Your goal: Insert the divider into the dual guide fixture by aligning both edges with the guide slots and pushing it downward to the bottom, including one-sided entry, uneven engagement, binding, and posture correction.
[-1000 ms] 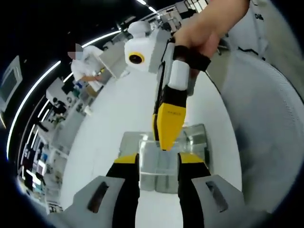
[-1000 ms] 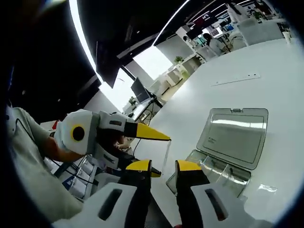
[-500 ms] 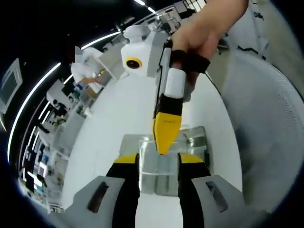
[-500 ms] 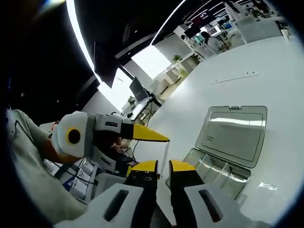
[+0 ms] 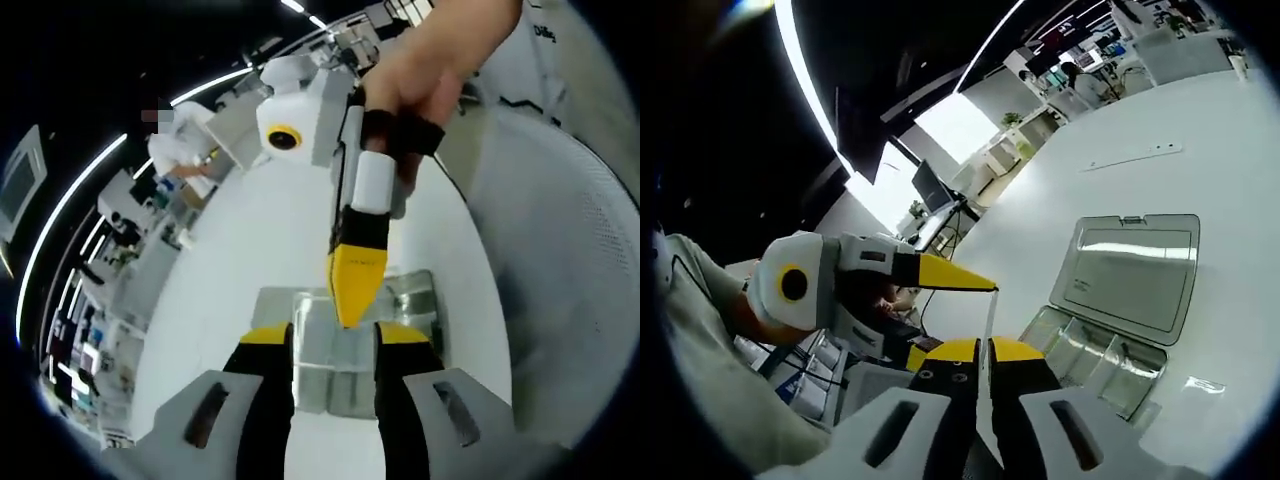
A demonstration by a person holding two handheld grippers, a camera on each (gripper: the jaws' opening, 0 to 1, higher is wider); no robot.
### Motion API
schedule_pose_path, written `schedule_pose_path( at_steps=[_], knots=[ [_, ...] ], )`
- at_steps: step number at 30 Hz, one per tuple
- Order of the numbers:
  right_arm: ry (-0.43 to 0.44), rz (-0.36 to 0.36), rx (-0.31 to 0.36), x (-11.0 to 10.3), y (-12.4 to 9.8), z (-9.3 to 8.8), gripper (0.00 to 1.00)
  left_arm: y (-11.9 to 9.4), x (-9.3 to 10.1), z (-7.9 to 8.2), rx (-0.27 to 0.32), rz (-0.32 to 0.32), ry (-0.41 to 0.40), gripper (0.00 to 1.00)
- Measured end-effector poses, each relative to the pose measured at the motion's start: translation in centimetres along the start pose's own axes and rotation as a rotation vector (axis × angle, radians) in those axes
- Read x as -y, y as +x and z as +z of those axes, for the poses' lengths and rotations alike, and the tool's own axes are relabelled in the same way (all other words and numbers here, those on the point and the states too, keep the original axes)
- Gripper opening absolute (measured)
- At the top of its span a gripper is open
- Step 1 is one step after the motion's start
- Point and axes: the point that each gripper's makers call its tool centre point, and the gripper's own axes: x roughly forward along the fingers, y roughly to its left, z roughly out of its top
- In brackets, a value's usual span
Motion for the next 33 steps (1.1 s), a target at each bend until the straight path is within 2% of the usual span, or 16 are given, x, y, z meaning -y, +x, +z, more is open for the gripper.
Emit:
schedule_pose_path(
  at_steps=[13, 18, 20, 22, 28, 33],
  knots=[
    [0.106, -0.01, -0.021, 0.4, -0.4, -0.8, 0.0, 0.5, 0.8, 0.2, -0.004, -0.024, -0.012, 0.3],
    [0.122, -0.012, -0.032, 0.5, -0.8, -1.3, 0.0, 0.4, 1.1, 0.3, 0.013, -0.061, -0.063, 0.3],
    [0.111, -0.015, -0.031, 0.5, -0.9, -1.3, 0.0, 0.3, 1.3, 0.3, 0.017, -0.077, -0.089, 0.32],
    [0.102, -0.014, -0.035, 0.6, -1.0, -1.4, 0.0, 0.2, 1.7, 0.4, 0.028, -0.118, -0.17, 0.34],
    [0.05, -0.005, -0.051, 0.7, -1.4, -1.7, 0.0, -0.2, 0.9, -0.2, 0.015, -0.179, -0.247, 0.36],
    [-0.066, 0.038, -0.069, 0.0, -1.7, -2.0, 0.0, -0.4, 1.0, -0.6, -0.012, -0.258, -0.315, 0.35]
  ],
)
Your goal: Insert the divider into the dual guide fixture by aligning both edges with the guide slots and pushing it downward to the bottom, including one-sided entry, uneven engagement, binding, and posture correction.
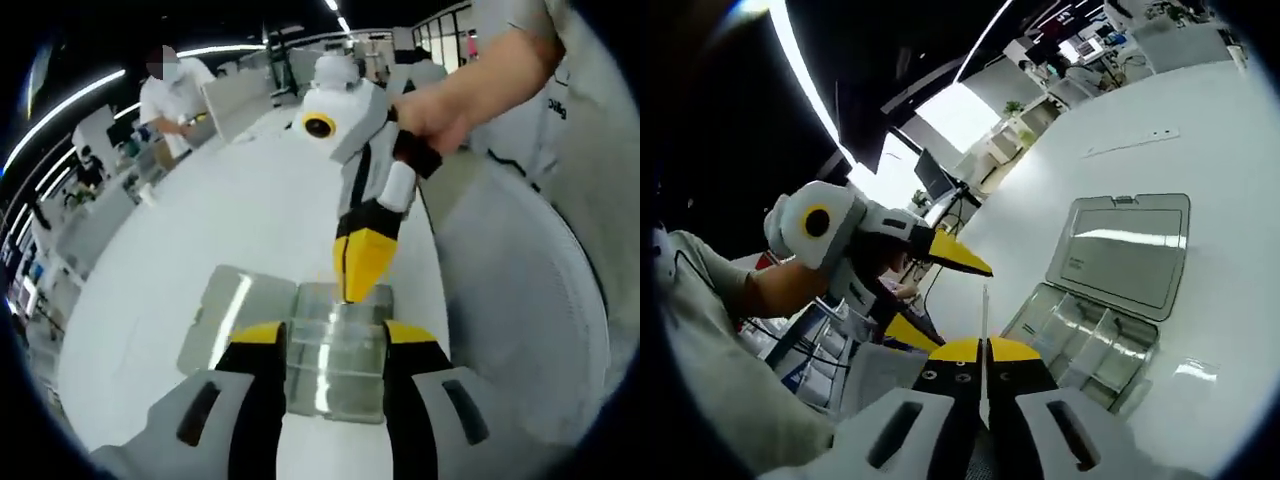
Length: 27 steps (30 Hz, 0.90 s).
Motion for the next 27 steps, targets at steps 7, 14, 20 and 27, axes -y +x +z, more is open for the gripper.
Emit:
schedule_pose_path(
  at_steps=[7, 14, 20, 27],
  knots=[
    [-0.156, 0.029, -0.036, -0.6, -0.1, -0.6, 0.0, 0.1, 0.6, 0.3, -0.028, -0.113, -0.025, 0.21],
    [-0.284, 0.042, -0.058, -0.7, -0.1, -1.0, 0.0, 0.1, 1.0, 0.9, -0.048, -0.182, -0.045, 0.09],
    [-0.383, 0.064, -0.057, -1.3, 0.0, -1.0, 0.0, 0.3, 1.6, 0.7, -0.087, -0.235, -0.055, 0.04],
    [-0.463, 0.072, -0.094, -1.4, 0.3, -1.7, 0.0, 0.4, 2.5, 0.3, -0.121, -0.278, -0.061, 0.02]
  ],
)
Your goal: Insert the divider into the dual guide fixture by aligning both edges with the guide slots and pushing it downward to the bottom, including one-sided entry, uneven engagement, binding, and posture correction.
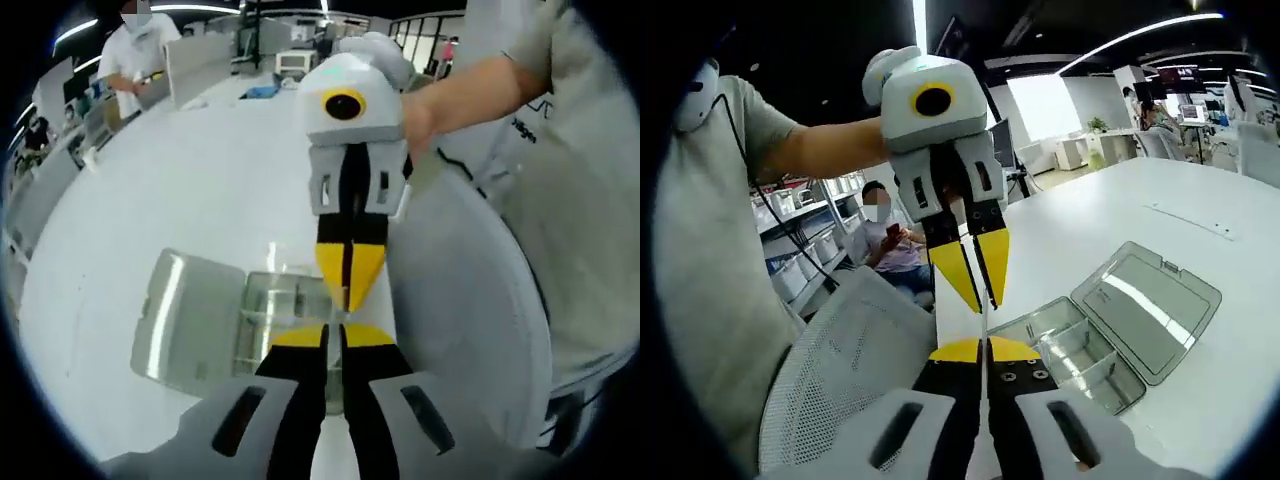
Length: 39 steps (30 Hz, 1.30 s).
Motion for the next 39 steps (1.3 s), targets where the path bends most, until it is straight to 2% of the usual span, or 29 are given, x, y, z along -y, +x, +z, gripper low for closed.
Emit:
schedule_pose_path(
  at_steps=[4, 12, 23, 28, 31, 33, 34, 35, 39],
  knots=[
    [-0.046, 0.011, -0.013, -0.3, 0.1, -0.2, 0.0, 0.1, 0.4, -0.2, -0.017, -0.027, -0.022, 0.01],
    [-0.087, 0.023, -0.041, -0.5, 0.3, -0.4, 0.0, 0.4, 0.8, -0.5, -0.055, -0.06, -0.036, 0.0],
    [-0.101, 0.031, -0.062, -0.9, 0.3, -0.9, 0.0, 0.7, 1.5, -0.4, -0.084, -0.091, -0.047, 0.0],
    [-0.077, 0.002, -0.052, -0.2, 0.1, -0.8, 0.0, 0.8, 1.1, -0.2, -0.099, -0.068, -0.042, 0.0],
    [-0.086, -0.011, -0.053, -0.1, 0.2, -0.8, 0.0, 0.8, 1.0, -0.2, -0.121, -0.054, -0.008, 0.0],
    [-0.08, -0.021, -0.066, 0.2, 0.2, -1.0, 0.0, 0.8, 0.7, -0.7, -0.162, -0.033, 0.037, 0.0],
    [-0.062, -0.028, -0.074, 0.2, 0.2, -1.2, 0.02, 0.8, 0.8, -1.1, -0.182, -0.04, 0.032, 0.0],
    [-0.054, -0.025, -0.069, 0.2, 0.1, -1.1, 0.02, 0.8, 0.5, -1.0, -0.175, -0.03, 0.038, 0.0],
    [-0.04, -0.049, -0.056, 0.7, -0.4, -1.0, 0.05, 0.2, 0.1, -1.8, -0.217, -0.008, 0.045, 0.0]
  ],
)
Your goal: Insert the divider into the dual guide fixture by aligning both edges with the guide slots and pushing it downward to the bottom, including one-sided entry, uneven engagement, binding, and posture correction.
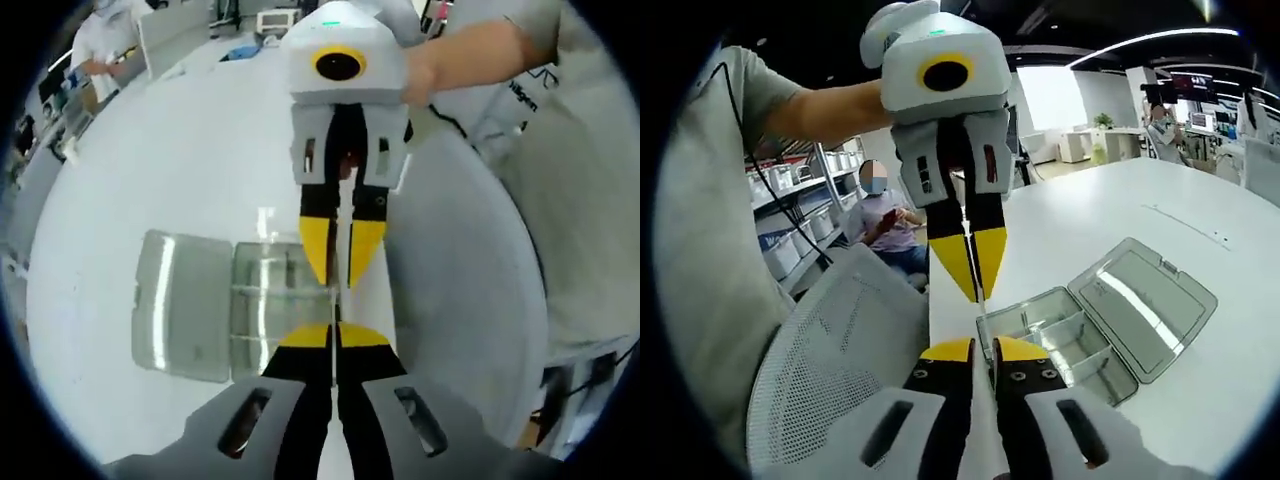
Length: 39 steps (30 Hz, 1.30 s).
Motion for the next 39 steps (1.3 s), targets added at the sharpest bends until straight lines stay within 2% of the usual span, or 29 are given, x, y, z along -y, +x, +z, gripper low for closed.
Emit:
schedule_pose_path(
  at_steps=[5, 8, 10, 19, 26, 30, 39],
  knots=[
    [0.018, -0.026, 0.009, 0.4, -0.6, 0.0, 0.06, -0.5, -0.7, -1.2, -0.066, 0.02, -0.004, 0.0],
    [0.018, -0.04, 0.016, 0.4, -0.9, 0.2, 0.06, -0.7, -1.7, -2.2, -0.132, 0.055, -0.007, 0.0],
    [0.017, -0.045, 0.019, 0.2, -1.1, 0.3, 0.07, -0.6, -1.7, -2.7, -0.171, 0.053, -0.003, 0.0],
    [-0.017, -0.076, 0.01, 0.0, -2.0, -0.1, 0.12, -0.4, -2.7, -4.0, -0.281, 0.082, -0.001, 0.0],
    [-0.043, -0.109, 0.006, 0.2, -2.4, -0.3, 0.2, 0.2, -3.0, -4.5, -0.324, 0.08, -0.033, 0.0],
    [-0.052, -0.139, -0.008, 0.5, -2.6, -0.5, 0.29, 0.5, -3.3, -4.6, -0.341, 0.092, -0.017, 0.0],
    [-0.07, -0.166, -0.033, 0.6, -2.9, -0.7, 0.38, 1.2, -3.9, -4.7, -0.351, 0.104, -0.034, 0.0]
  ],
)
